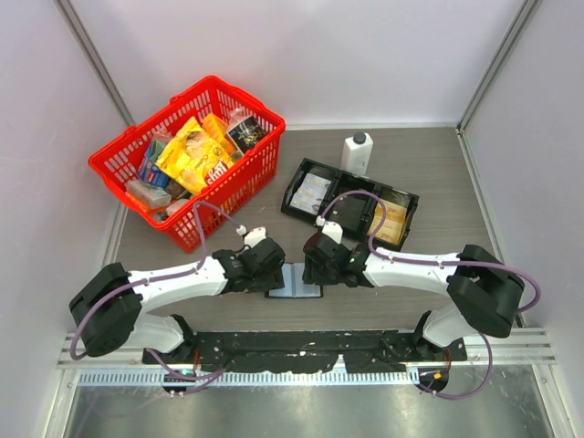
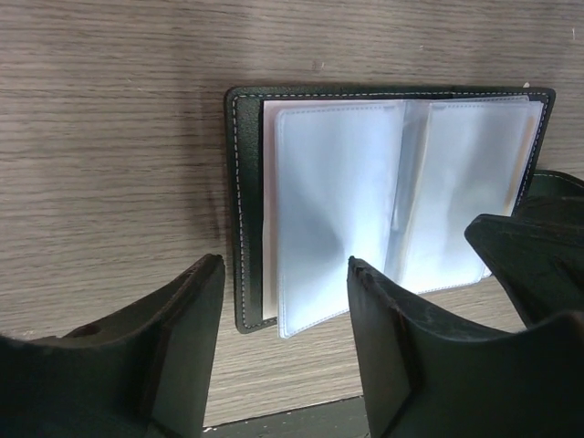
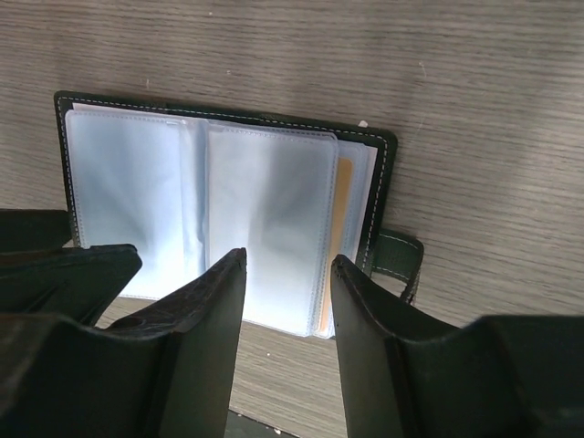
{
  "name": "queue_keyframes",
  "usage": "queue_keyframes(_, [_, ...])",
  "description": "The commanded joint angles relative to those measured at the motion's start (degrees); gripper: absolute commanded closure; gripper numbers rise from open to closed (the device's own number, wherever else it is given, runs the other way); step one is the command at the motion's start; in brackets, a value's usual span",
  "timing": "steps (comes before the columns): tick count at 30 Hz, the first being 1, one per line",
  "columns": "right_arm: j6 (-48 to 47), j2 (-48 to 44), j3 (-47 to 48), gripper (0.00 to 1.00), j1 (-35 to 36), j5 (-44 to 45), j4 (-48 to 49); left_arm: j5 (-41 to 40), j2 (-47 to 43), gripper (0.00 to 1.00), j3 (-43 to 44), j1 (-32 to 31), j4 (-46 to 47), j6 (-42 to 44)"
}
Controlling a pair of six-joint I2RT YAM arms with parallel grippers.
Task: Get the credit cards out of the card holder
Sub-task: Open the card holder at the center of the board.
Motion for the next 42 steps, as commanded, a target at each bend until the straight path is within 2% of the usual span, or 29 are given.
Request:
queue_keyframes(1, [-1.2,1.1,2.2,0.53,0.3,0.2,2.9,1.7,1.4,0.43,1.3,0.2,3.7,-0.2])
queue_keyframes(9, [0.1,2.5,0.7,0.53,0.3,0.0,2.9,4.1,3.1,0.57,-0.3,0.2,6.9,-1.5])
queue_keyframes(20, [0.6,3.1,-0.7,0.54,0.3,-6.0,6.4,5.4,0.7,0.92,-3.0,0.2,10.5,-3.2])
queue_keyframes(31, [1.2,3.4,-0.7,0.55,0.3,-14.6,13.7,6.8,1.6,1.00,-4.3,0.2,15.1,-5.4])
queue_keyframes(42, [-0.1,0.0,3.6,0.57,0.3,-16.8,11.4,7.6,1.7,1.00,-5.0,0.2,17.8,-6.6])
